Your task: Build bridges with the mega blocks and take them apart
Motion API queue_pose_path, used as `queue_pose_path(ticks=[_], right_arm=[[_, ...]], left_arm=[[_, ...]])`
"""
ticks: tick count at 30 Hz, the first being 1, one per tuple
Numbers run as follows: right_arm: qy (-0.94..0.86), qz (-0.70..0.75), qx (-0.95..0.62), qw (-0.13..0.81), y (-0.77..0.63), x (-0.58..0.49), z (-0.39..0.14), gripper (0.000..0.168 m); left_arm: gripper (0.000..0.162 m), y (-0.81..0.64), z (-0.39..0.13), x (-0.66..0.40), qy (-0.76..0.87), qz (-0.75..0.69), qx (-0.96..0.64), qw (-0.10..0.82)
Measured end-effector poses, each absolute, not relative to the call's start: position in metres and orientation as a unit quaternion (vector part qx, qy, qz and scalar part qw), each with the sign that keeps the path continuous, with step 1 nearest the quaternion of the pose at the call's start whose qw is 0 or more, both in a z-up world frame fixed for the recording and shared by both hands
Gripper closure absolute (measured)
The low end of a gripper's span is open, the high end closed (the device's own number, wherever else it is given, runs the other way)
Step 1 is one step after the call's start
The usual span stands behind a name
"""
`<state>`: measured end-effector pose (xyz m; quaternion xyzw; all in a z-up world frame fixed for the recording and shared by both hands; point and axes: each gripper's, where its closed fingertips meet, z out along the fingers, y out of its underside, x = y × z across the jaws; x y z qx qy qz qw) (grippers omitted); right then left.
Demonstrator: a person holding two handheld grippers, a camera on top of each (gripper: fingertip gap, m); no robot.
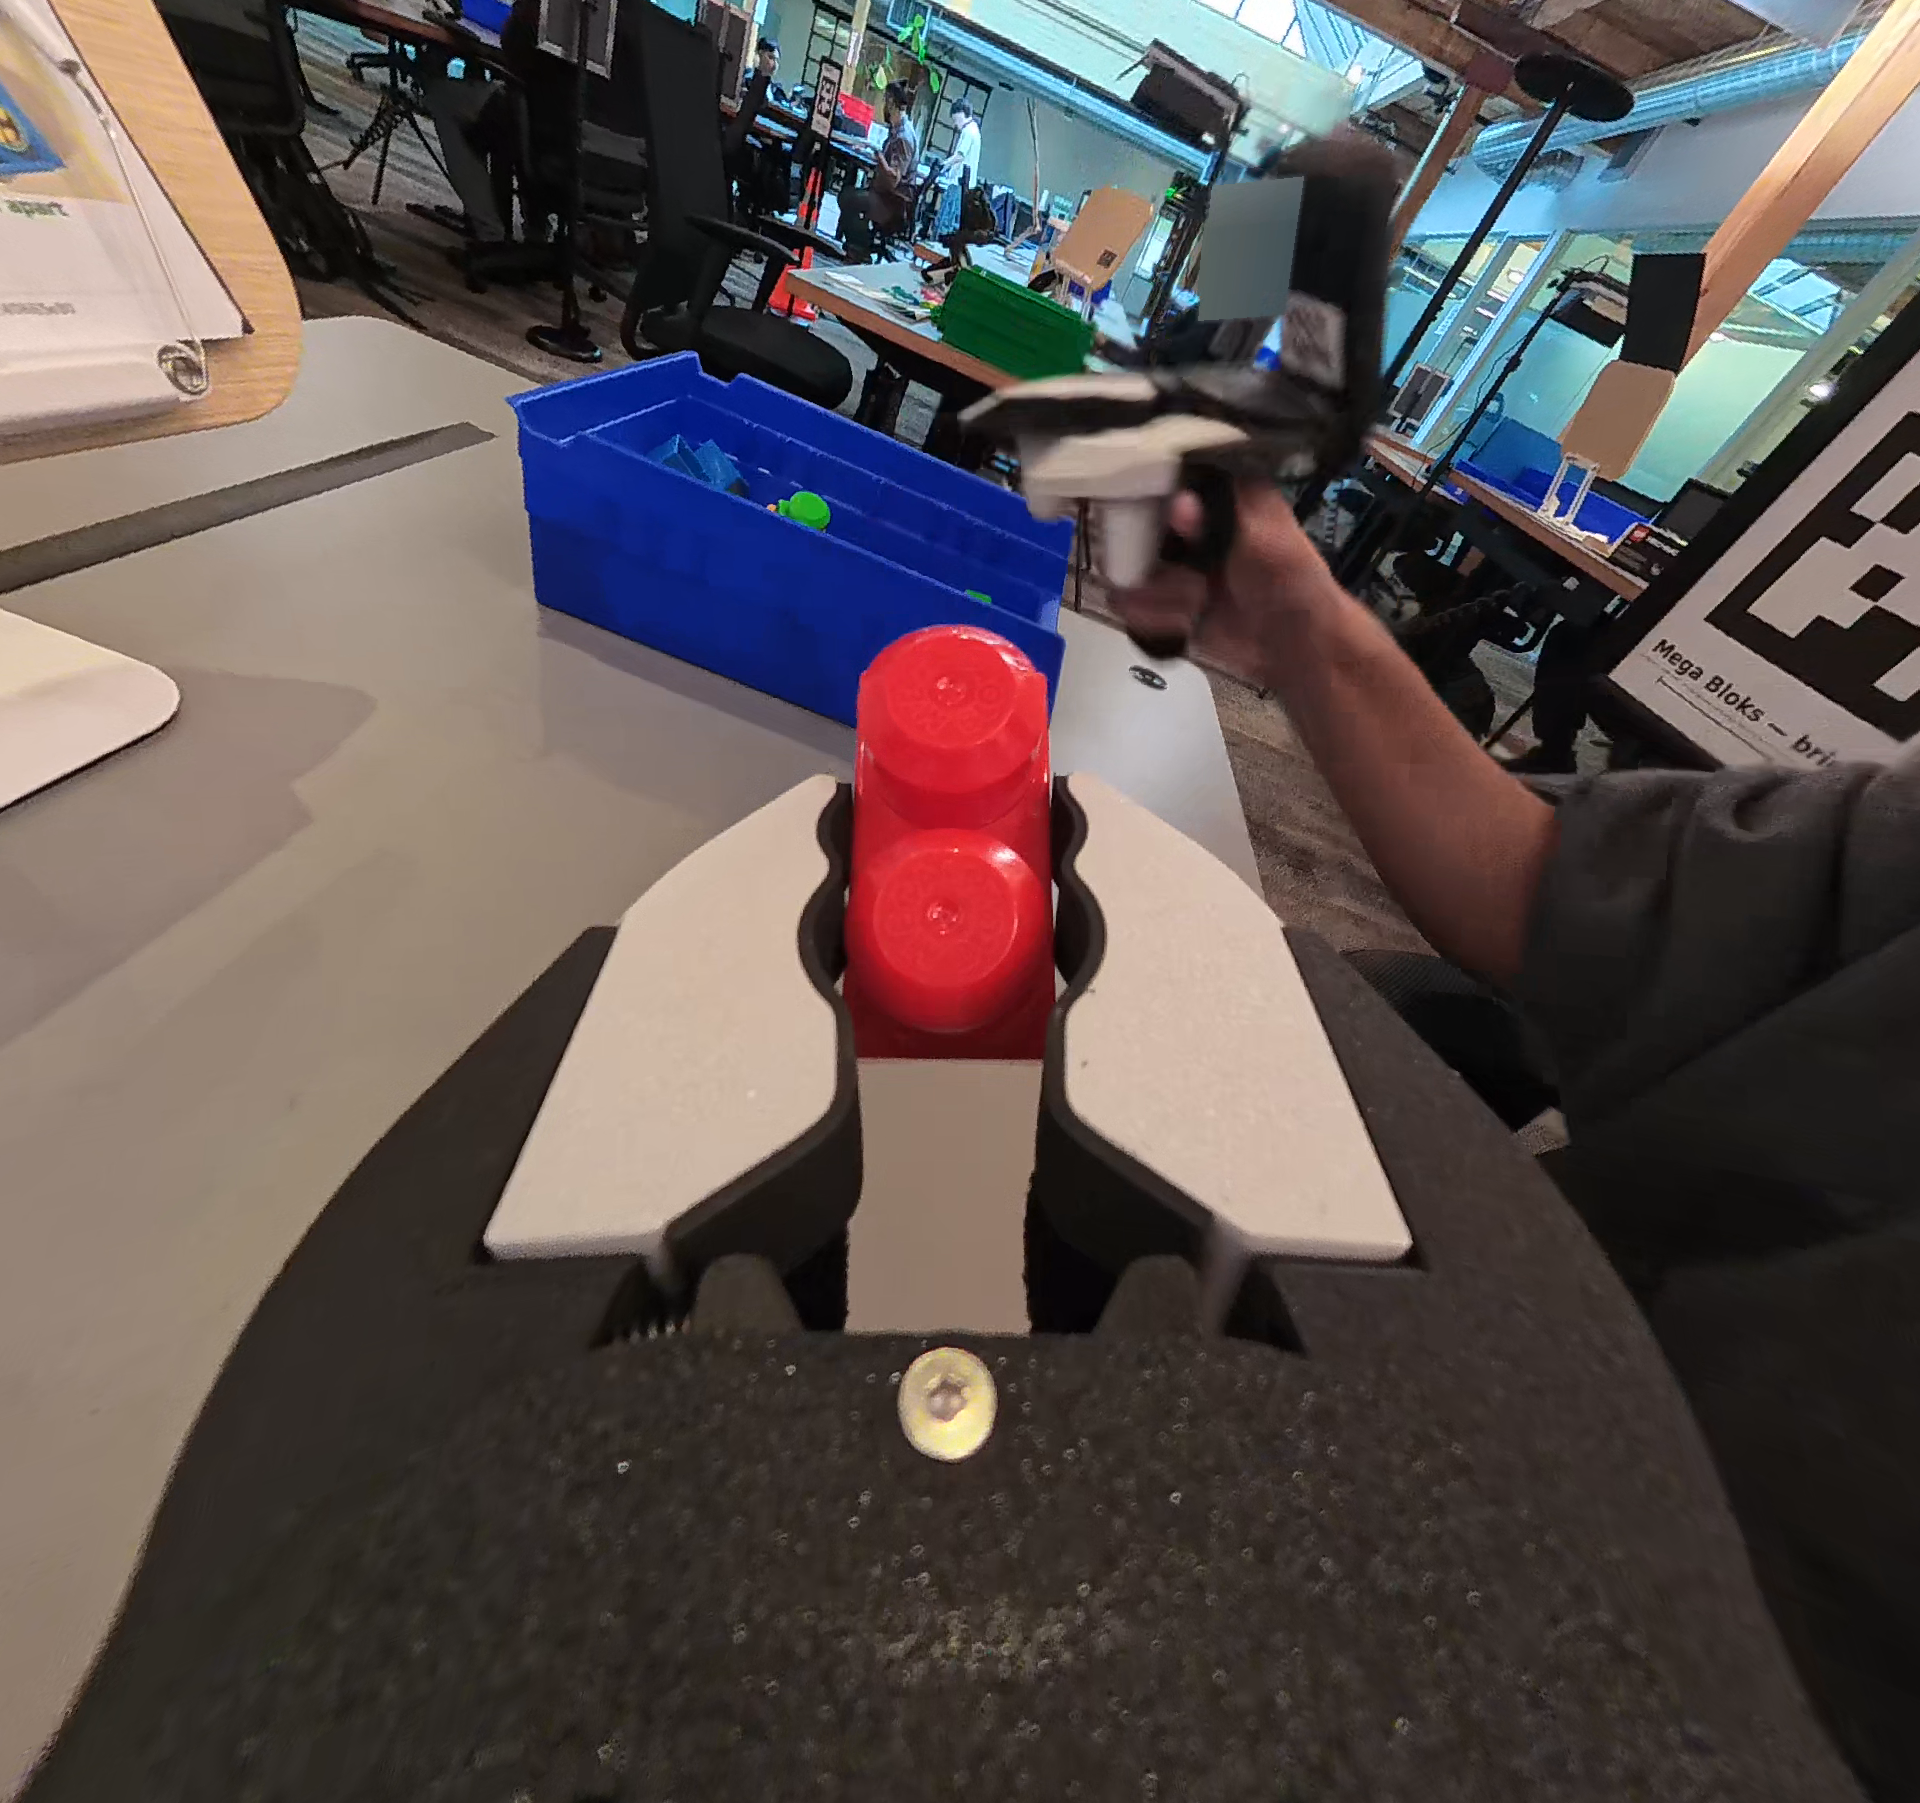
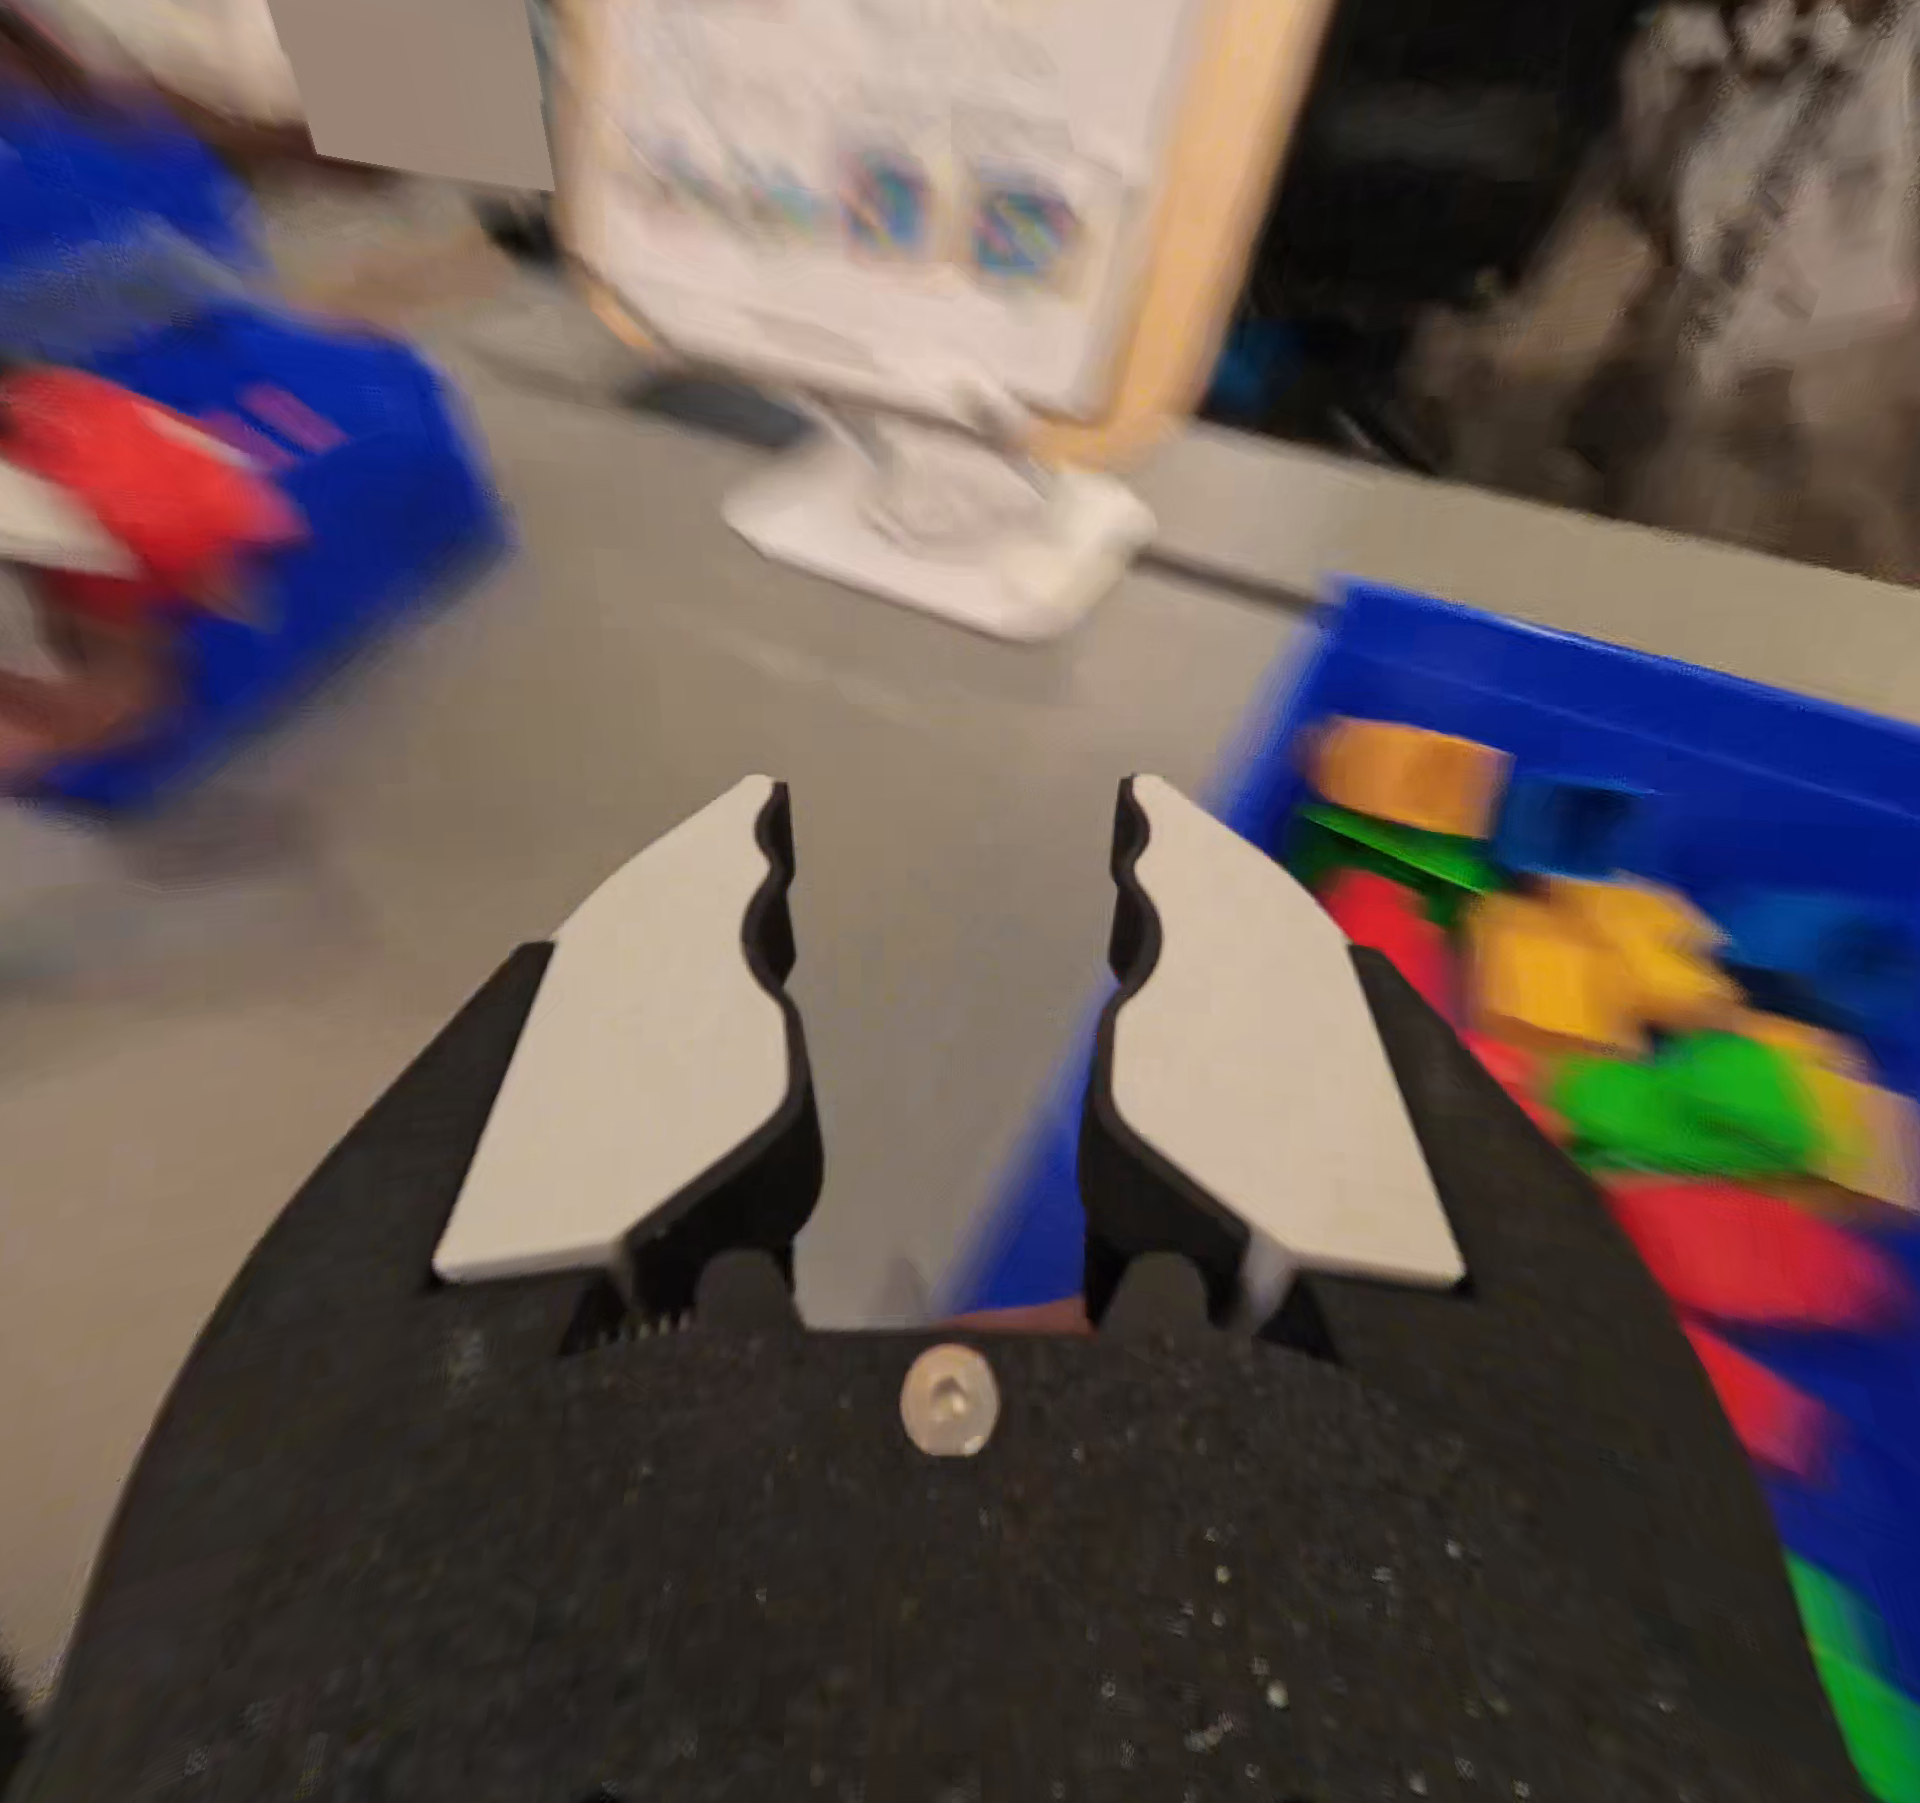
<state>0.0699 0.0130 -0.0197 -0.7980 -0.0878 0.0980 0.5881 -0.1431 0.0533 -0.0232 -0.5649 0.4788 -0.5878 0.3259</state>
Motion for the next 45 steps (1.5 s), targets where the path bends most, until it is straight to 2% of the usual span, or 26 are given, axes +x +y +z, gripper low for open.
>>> queue_pose_path(ticks=[2,4,7,9,13,16,25,27,28,31,32,35,37,42,45], right_arm=[[-0.072,0.246,-0.703,0.663,-0.014,0.001,-0.022,0.119],[-0.074,0.345,-0.653,0.670,-0.044,-0.049,-0.044,0.121],[-0.081,0.314,-0.653,0.684,-0.062,-0.062,-0.050,0.125],[-0.103,0.318,-0.642,0.690,-0.066,-0.068,-0.039,0.127],[-0.115,0.270,-0.679,0.672,-0.063,-0.060,-0.064,0.127],[-0.120,0.271,-0.678,0.673,-0.066,-0.060,-0.065,0.129],[-0.115,0.244,-0.714,0.646,-0.065,-0.050,-0.082,0.129],[-0.107,0.232,-0.735,0.628,-0.062,-0.048,-0.092,0.128],[-0.097,0.216,-0.754,0.613,-0.060,-0.045,-0.101,0.126],[-0.080,0.181,-0.807,0.557,-0.053,-0.048,-0.123,0.115],[-0.087,0.176,-0.820,0.538,-0.048,-0.053,-0.128,0.106],[-0.126,0.121,-0.852,0.493,-0.021,-0.076,-0.137,0.093],[-0.166,0.080,-0.869,0.459,0.004,-0.095,-0.146,0.074],[-0.173,0.026,-0.895,0.411,0.064,-0.111,-0.159,0.072],[-0.159,0.026,-0.908,0.386,0.079,-0.111,-0.168,0.074]], left_arm=[[0.126,0.054,-0.025,-0.142,0.481,-0.584,-0.567,0.325],[0.126,0.055,-0.031,-0.141,0.484,-0.572,-0.578,0.323],[0.127,0.067,-0.058,-0.132,0.491,-0.511,-0.628,0.321],[0.127,0.083,-0.096,-0.121,0.491,-0.422,-0.698,0.304],[0.126,0.092,-0.160,-0.102,0.530,-0.247,-0.764,0.274],[0.126,0.090,-0.173,-0.093,0.545,-0.199,-0.766,0.278],[0.126,0.078,-0.192,-0.089,0.555,-0.180,-0.766,0.270],[0.119,0.076,-0.191,-0.091,0.548,-0.194,-0.770,0.264],[0.111,0.074,-0.189,-0.093,0.544,-0.201,-0.771,0.262],[0.105,0.066,-0.164,-0.111,0.527,-0.230,-0.766,0.287],[0.103,0.063,-0.149,-0.122,0.517,-0.242,-0.762,0.307],[0.101,0.052,-0.116,-0.169,0.458,-0.276,-0.763,0.364],[0.101,0.035,-0.108,-0.197,0.415,-0.313,-0.762,0.387],[0.104,-0.013,-0.118,-0.243,0.353,-0.369,-0.750,0.419],[0.105,-0.040,-0.122,-0.258,0.315,-0.421,-0.748,0.405]])
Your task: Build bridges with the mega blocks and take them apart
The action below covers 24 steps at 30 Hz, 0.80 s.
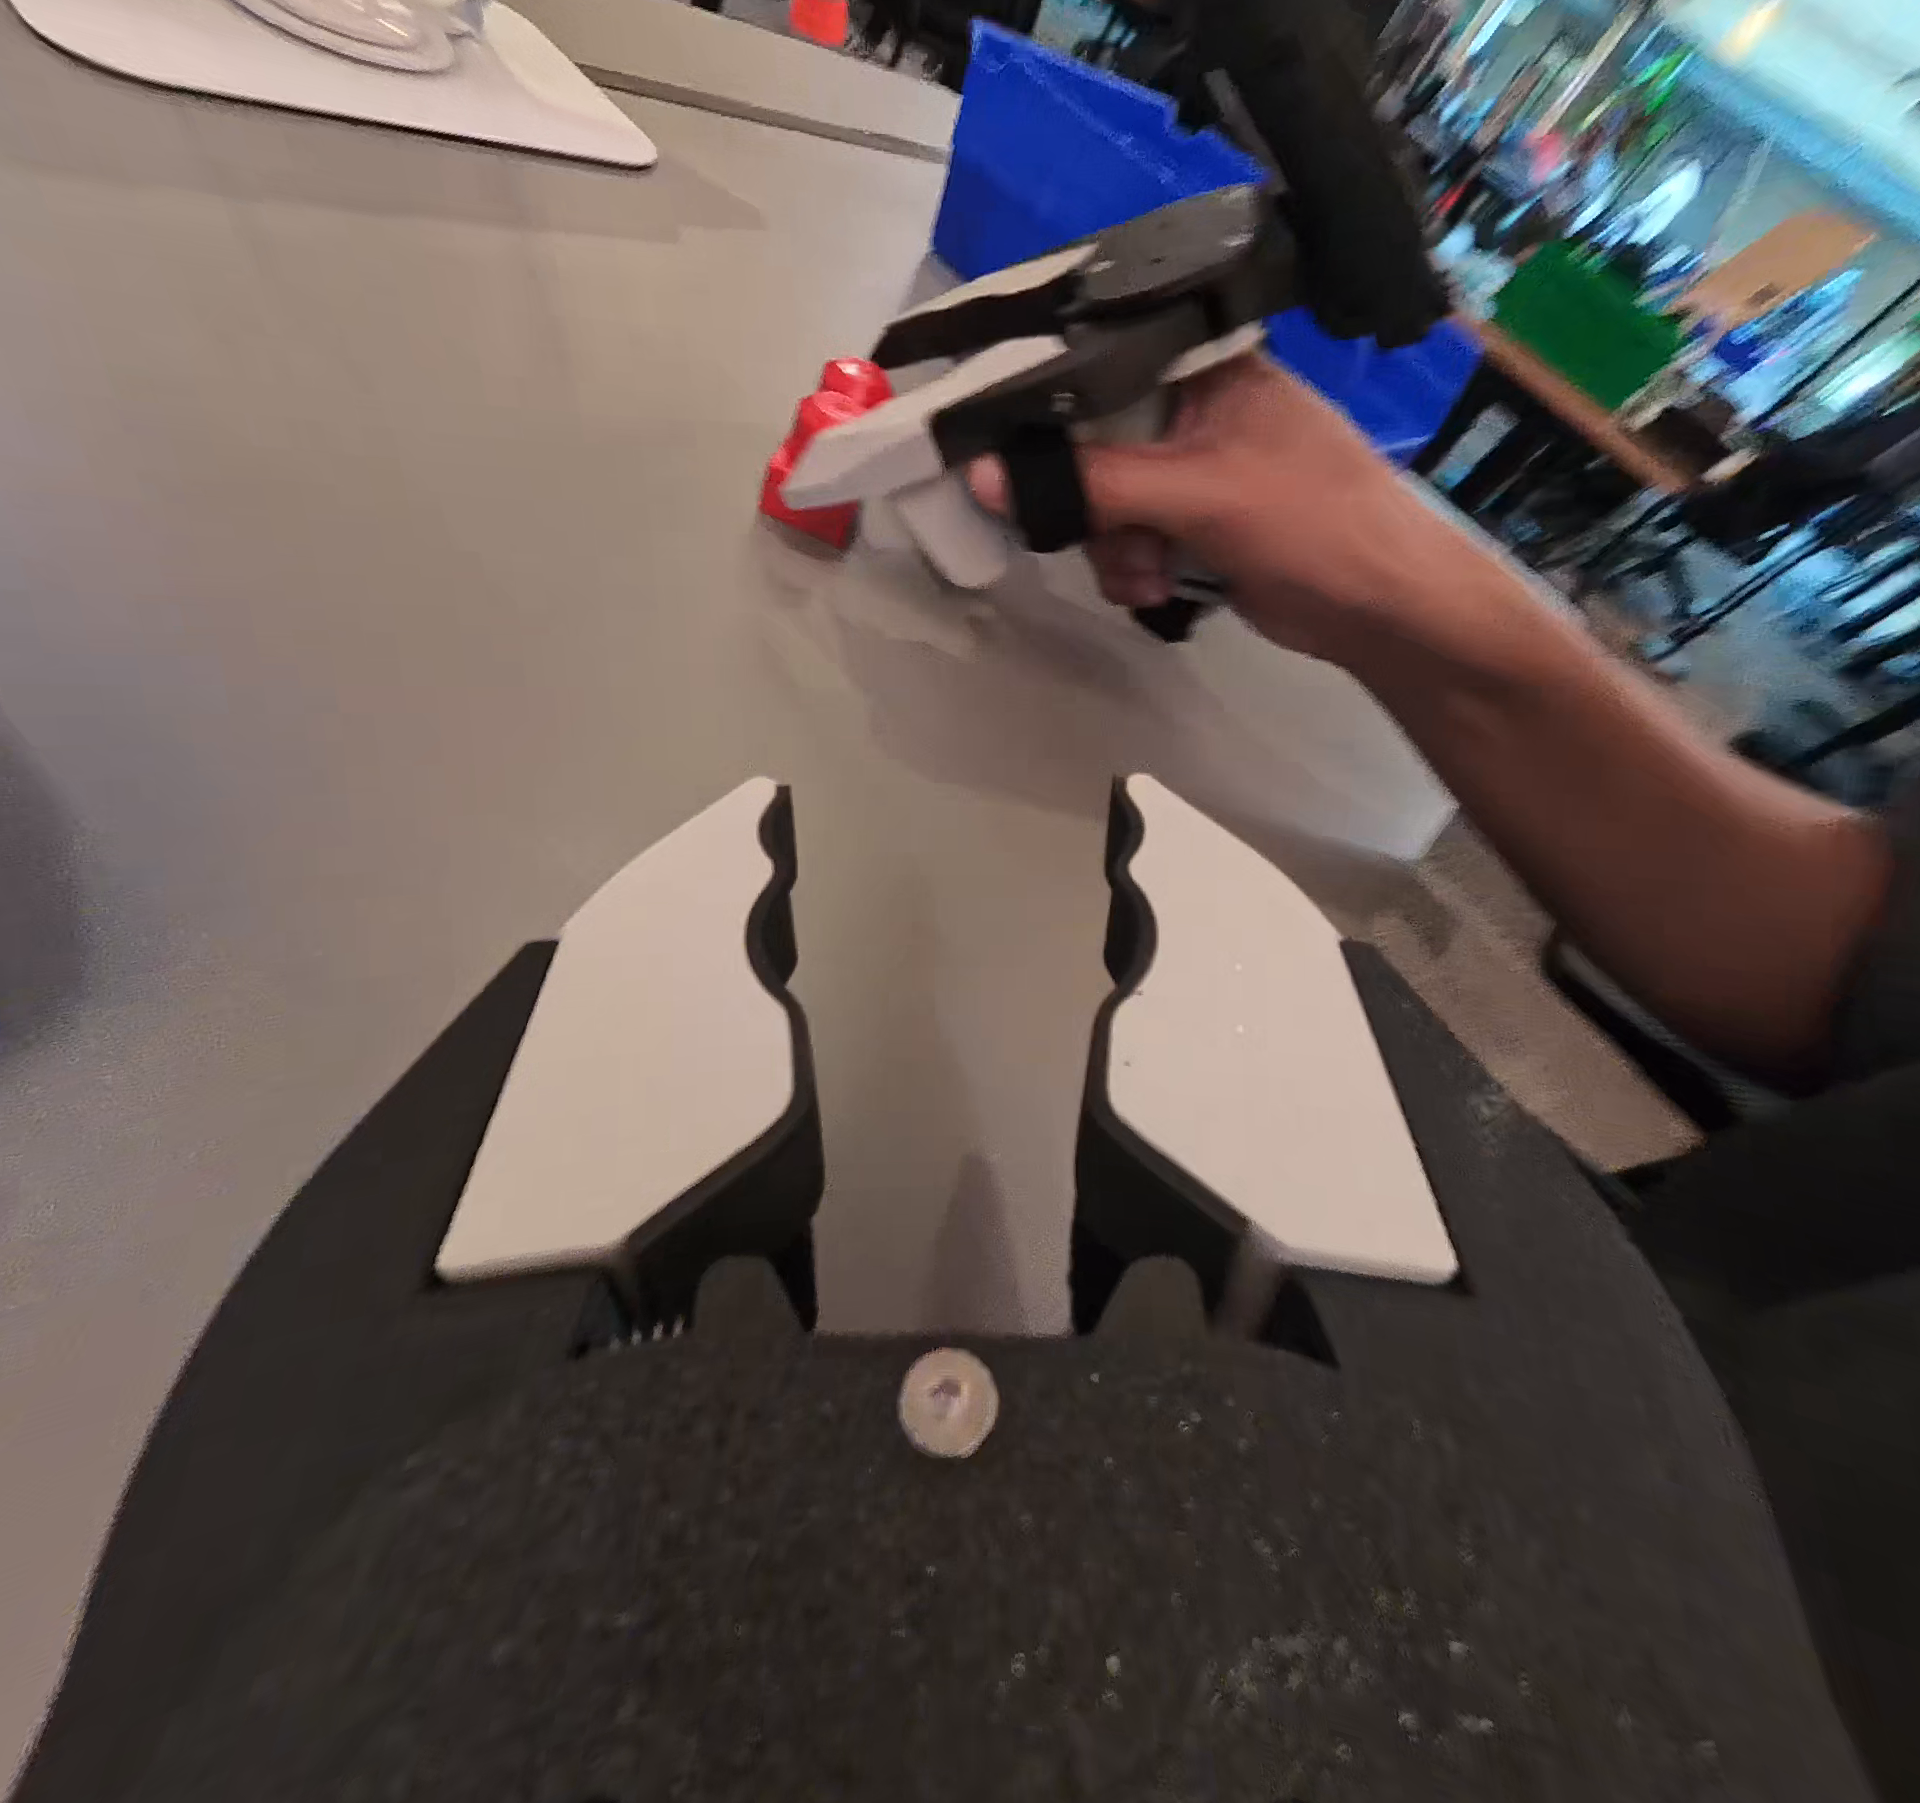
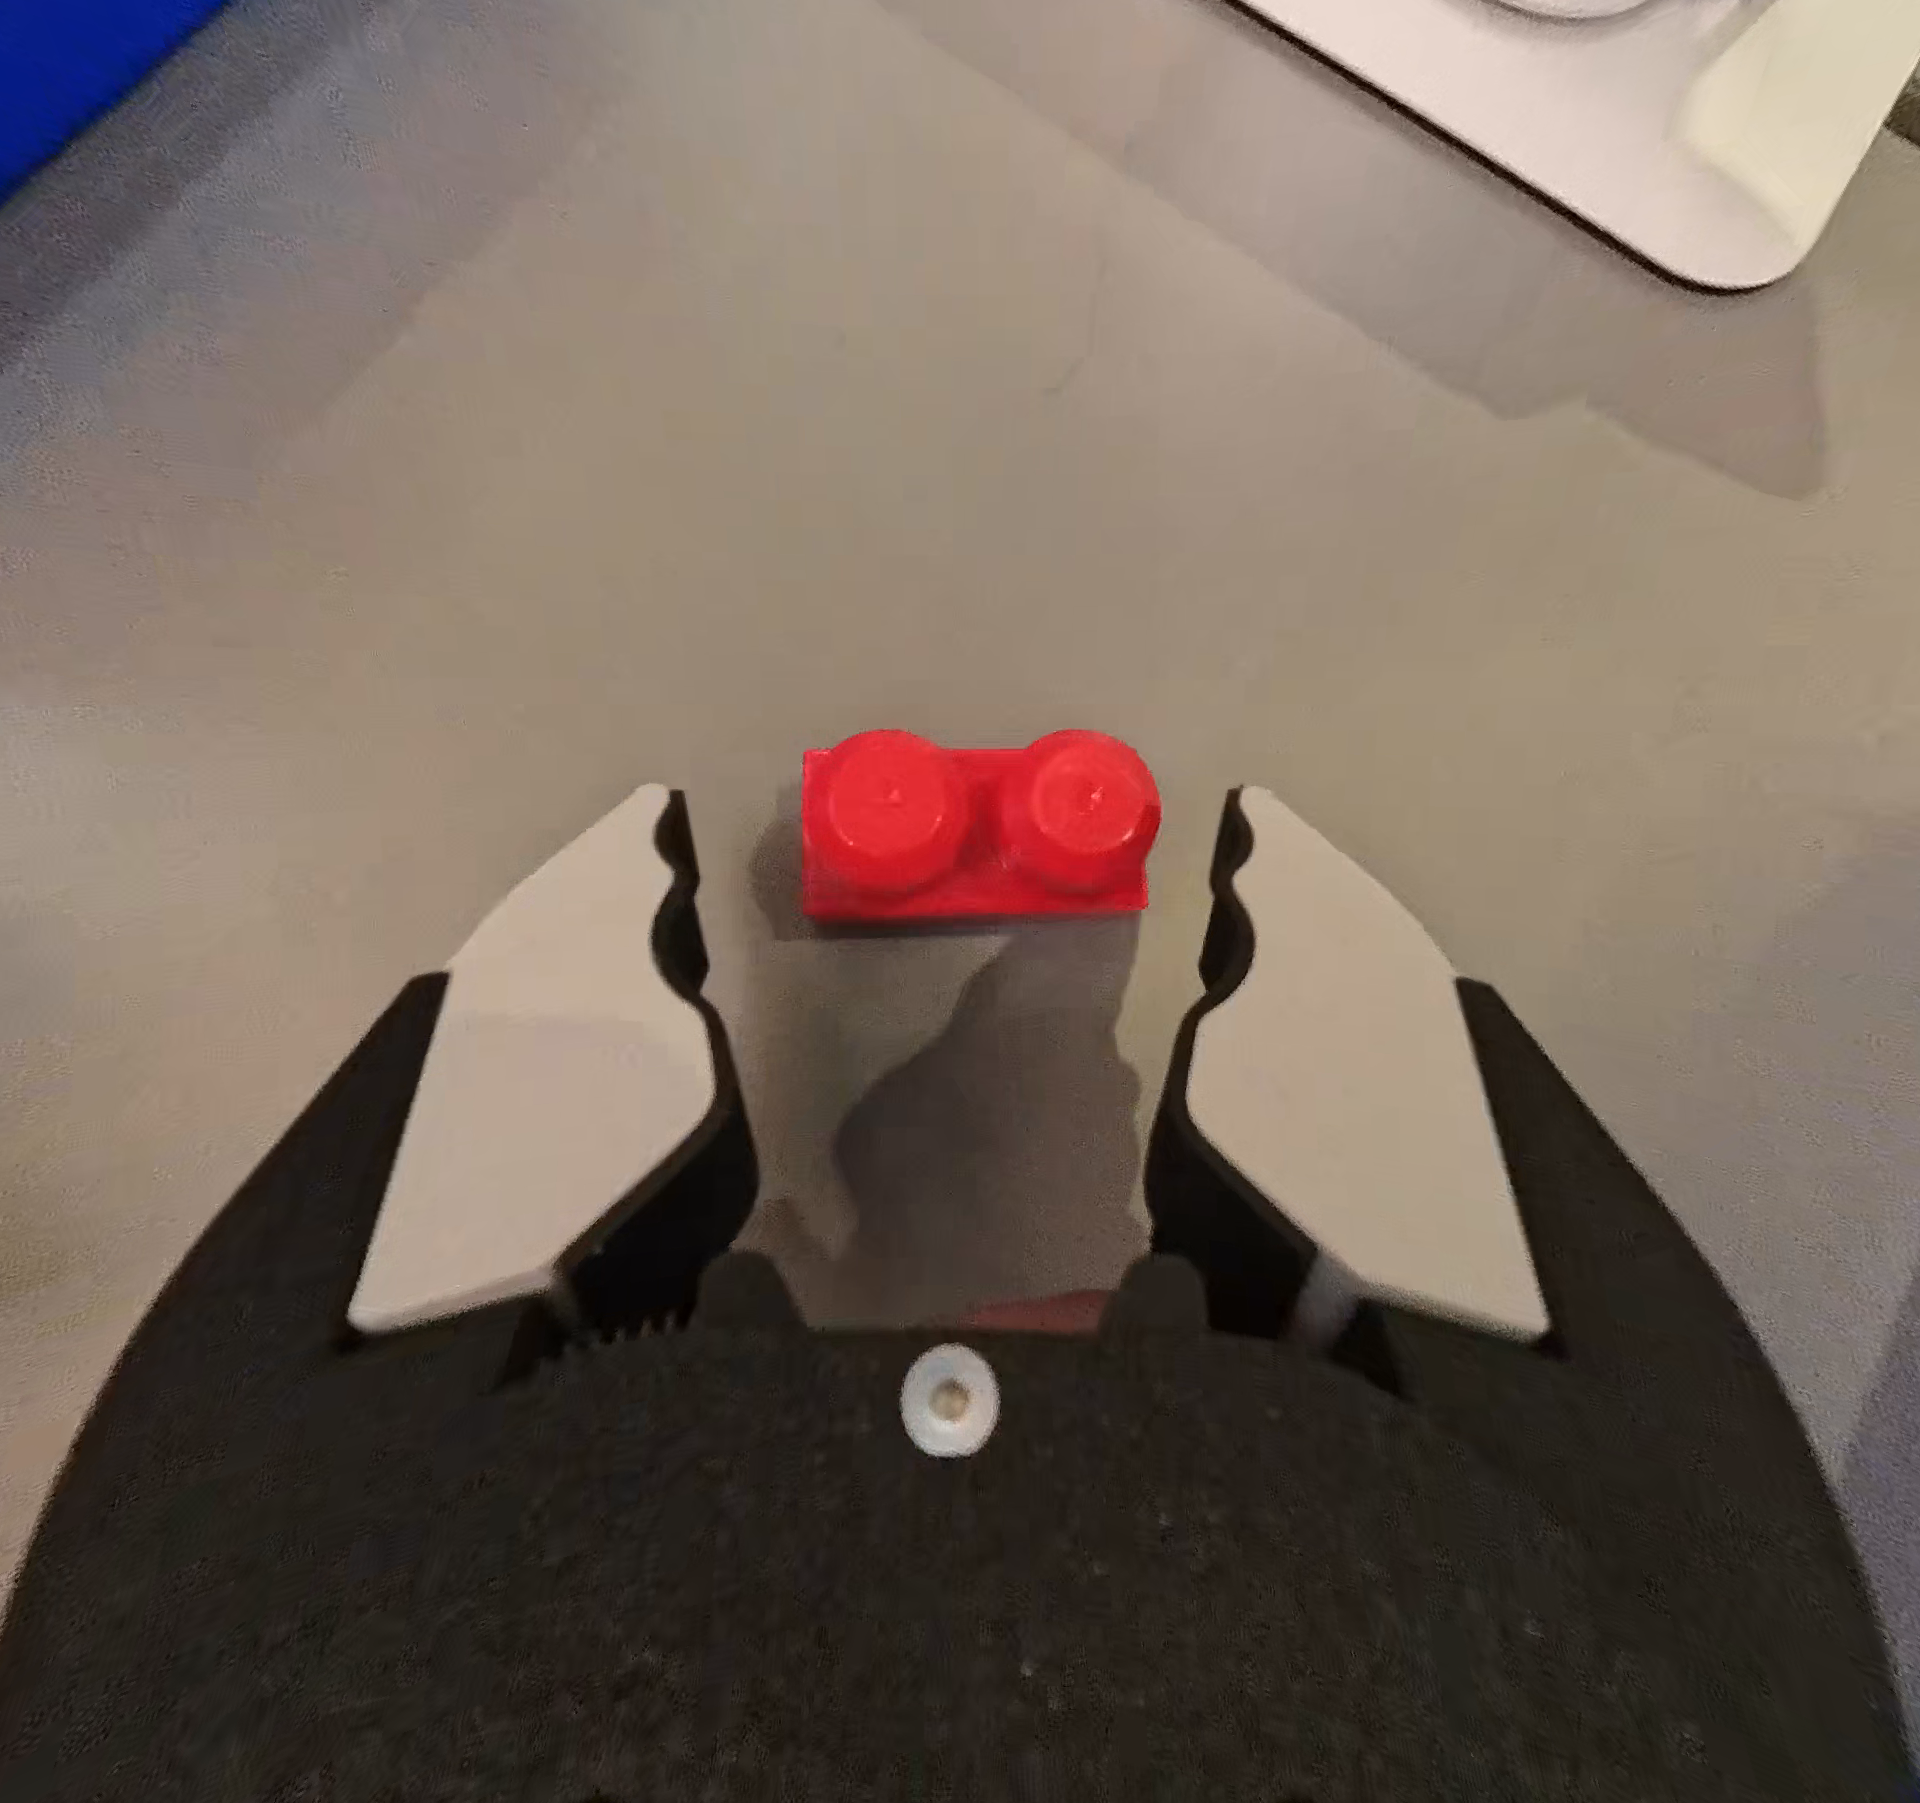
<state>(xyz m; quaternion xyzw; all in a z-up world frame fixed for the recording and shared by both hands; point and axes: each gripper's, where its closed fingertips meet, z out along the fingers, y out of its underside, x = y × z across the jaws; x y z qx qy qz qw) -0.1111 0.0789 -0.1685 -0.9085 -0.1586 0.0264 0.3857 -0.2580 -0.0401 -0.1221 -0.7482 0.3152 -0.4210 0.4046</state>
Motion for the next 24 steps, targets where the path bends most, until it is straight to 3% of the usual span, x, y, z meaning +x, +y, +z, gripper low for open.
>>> queue_pose_path(ticks=[4,5,9,13,18,21,24], right_arm=[[-0.148,0.008,-0.925,0.348,0.085,-0.106,-0.187,0.080],[-0.148,0.018,-0.926,0.348,0.086,-0.107,-0.189,0.094],[-0.151,0.002,-0.926,0.347,0.081,-0.100,-0.181,0.095],[-0.147,0.015,-0.884,0.444,0.064,-0.087,-0.118,0.095],[-0.072,-0.073,-0.823,0.559,0.021,0.017,-0.006,0.095],[-0.017,-0.121,-0.809,0.575,0.000,0.101,0.036,0.095],[0.004,-0.137,-0.838,0.528,0.006,0.166,0.032,0.095]], left_arm=[[0.107,-0.062,-0.113,-0.265,0.290,-0.500,-0.724,0.377],[0.108,-0.063,-0.113,-0.267,0.293,-0.506,-0.721,0.371],[0.111,-0.062,-0.115,-0.274,0.290,-0.522,-0.715,0.363],[0.111,-0.062,-0.112,-0.279,0.282,-0.535,-0.706,0.368],[0.111,-0.062,-0.106,-0.276,0.295,-0.532,-0.694,0.385],[0.111,-0.063,-0.105,-0.270,0.298,-0.534,-0.692,0.384],[0.111,-0.064,-0.102,-0.260,0.303,-0.543,-0.685,0.379]])
